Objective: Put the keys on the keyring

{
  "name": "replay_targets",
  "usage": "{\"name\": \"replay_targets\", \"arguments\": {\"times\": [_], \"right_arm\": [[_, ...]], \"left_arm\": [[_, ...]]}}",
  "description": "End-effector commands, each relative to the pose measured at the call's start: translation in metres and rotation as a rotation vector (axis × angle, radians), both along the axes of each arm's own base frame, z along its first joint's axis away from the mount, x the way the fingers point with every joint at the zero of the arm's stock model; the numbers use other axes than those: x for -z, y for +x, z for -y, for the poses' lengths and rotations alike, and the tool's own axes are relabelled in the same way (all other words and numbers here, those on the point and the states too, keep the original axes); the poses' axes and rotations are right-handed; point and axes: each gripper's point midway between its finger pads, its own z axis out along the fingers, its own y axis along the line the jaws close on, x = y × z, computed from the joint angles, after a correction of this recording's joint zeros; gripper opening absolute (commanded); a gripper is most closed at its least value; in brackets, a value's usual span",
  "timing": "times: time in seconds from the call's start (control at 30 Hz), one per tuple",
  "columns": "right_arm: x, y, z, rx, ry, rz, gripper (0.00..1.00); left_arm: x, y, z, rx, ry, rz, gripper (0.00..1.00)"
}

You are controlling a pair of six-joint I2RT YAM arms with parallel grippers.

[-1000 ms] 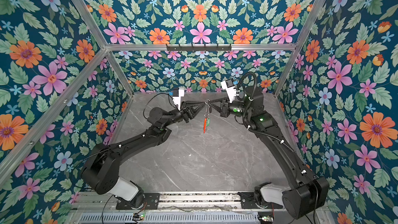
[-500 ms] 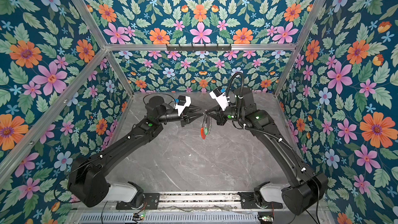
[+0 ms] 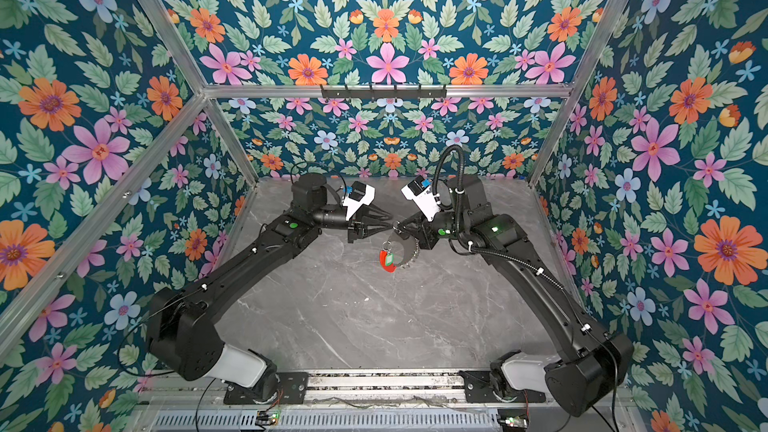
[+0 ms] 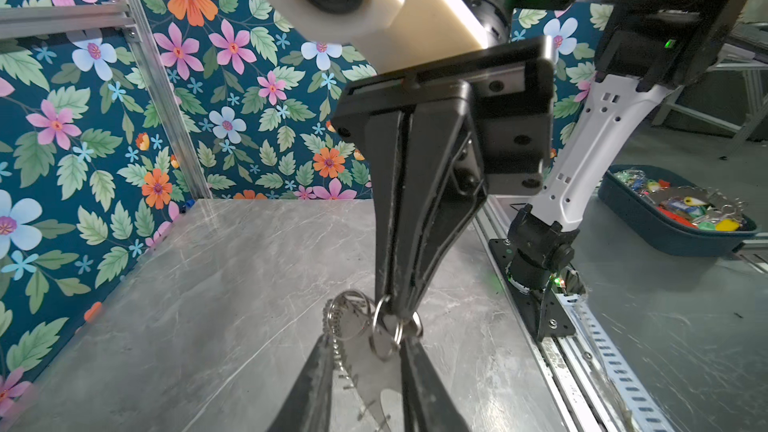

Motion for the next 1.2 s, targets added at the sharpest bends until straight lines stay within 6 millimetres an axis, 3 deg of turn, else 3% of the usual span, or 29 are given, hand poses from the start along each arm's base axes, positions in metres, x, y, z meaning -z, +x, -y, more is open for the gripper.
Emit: {"name": "replay_targets", "arguments": {"times": [0.0,0.27,0.43,0.73,0.83,0.9,1.17], "right_arm": [[-0.010,0.001,-0.004,-0.021,0.014,0.054,0.00],[-0.011,0.003,-0.009,-0.034,0.015,0.051,0.00],[-0.008,0.007,-0.011,-0.025,0.019,0.039,0.00],[-0.008,0.019,-0.012,0.033,0.119,-0.024,0.00],[-0.011,0.023,-0.008,0.035,0.196,-0.076,0.22],[-0.016,0.025,-0.004,0.030,0.254,-0.097,0.29],[-0.021,0.028,-0.003,-0.032,0.355,-0.153,0.31]], "left_arm": [[-0.004,-0.003,0.001,0.032,-0.013,-0.025,0.29],[-0.003,0.000,0.003,0.032,-0.013,-0.031,0.24],[-0.001,0.001,0.003,0.028,-0.011,-0.034,0.02],[-0.006,0.013,0.000,-0.088,-0.075,-0.127,0.00],[-0.007,0.012,-0.003,-0.107,-0.102,-0.117,0.00],[-0.008,0.011,-0.005,-0.115,-0.108,-0.111,0.00],[-0.010,0.008,-0.005,-0.105,-0.115,-0.117,0.00]]}}
